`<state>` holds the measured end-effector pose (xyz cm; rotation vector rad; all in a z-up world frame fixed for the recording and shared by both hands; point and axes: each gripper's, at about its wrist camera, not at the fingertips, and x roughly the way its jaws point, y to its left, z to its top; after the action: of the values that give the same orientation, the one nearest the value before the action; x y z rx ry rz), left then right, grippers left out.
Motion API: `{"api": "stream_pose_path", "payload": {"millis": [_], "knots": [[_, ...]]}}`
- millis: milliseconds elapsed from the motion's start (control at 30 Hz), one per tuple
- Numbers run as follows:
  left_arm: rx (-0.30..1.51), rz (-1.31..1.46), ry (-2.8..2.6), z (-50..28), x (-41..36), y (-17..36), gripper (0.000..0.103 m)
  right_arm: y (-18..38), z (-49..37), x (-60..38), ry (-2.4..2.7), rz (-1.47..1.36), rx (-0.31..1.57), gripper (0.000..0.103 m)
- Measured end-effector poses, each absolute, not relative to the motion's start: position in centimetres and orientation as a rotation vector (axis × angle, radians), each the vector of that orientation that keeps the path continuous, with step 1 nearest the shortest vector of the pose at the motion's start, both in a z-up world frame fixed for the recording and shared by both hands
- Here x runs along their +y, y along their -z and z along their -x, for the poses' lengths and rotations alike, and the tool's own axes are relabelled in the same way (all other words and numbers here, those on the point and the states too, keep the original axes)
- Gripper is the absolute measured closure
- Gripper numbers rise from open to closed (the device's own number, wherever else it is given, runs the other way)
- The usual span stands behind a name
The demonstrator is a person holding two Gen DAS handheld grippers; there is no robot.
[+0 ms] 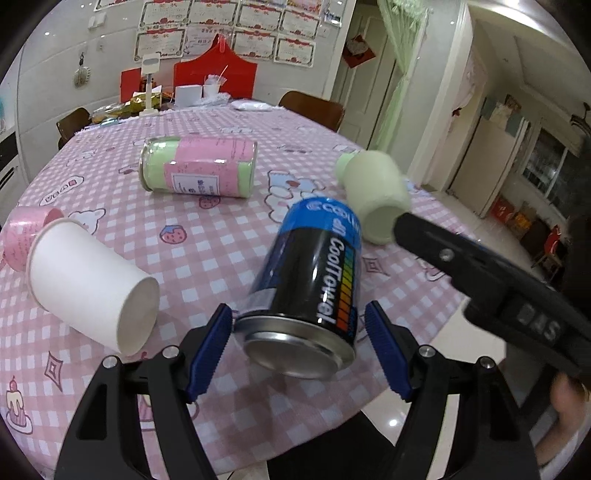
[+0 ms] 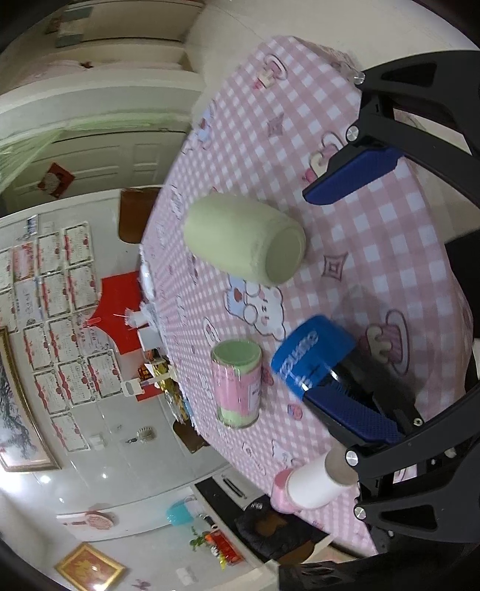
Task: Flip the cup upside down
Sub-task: 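Close the left gripper on the can's bottom end and lift it, then grasp the can with the right gripper while the left gripper releases it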
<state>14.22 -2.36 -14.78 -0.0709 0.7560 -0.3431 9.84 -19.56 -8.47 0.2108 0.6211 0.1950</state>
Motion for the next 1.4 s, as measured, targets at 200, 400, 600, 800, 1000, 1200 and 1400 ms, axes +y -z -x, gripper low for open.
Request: {"api": "stream_pose_path", "payload": {"millis": [200, 400, 600, 800, 1000, 1200, 1400], "knots": [[0.689, 0.114, 0.371, -12.8, -0.1, 13.2, 0.030, 9.1, -11.3, -19.0, -0.283, -0.378, 0.755, 0.008], [0.650, 0.175, 0.286, -12.3, 3.4, 12.8, 0.023, 9.9, -12.1, -18.4, -0.344, -0.532, 0.863, 0.008], [0.644, 0.237, 0.203, -12.8, 6.3, 13.5, 0.023, 10.0, -12.6, -17.7, -0.322, -0.543, 0.897, 0.008], [0.640, 0.277, 0.206, -13.2, 7.4, 14.1, 0.023, 10.5, -13.8, -17.0, -0.313, -0.557, 0.932, 0.008], [0.641, 0.296, 0.205, -13.6, 8.0, 14.3, 0.023, 11.3, -15.0, -16.7, -0.348, -0.600, 0.958, 0.008], [0.628, 0.311, 0.199, -14.3, 8.2, 14.0, 0.023, 11.1, -15.3, -16.6, -0.362, -0.584, 0.957, 0.008], [0.629, 0.295, 0.185, -14.4, 8.1, 14.1, 0.023, 11.1, -15.7, -16.7, -0.367, -0.583, 0.958, 0.013]]}}
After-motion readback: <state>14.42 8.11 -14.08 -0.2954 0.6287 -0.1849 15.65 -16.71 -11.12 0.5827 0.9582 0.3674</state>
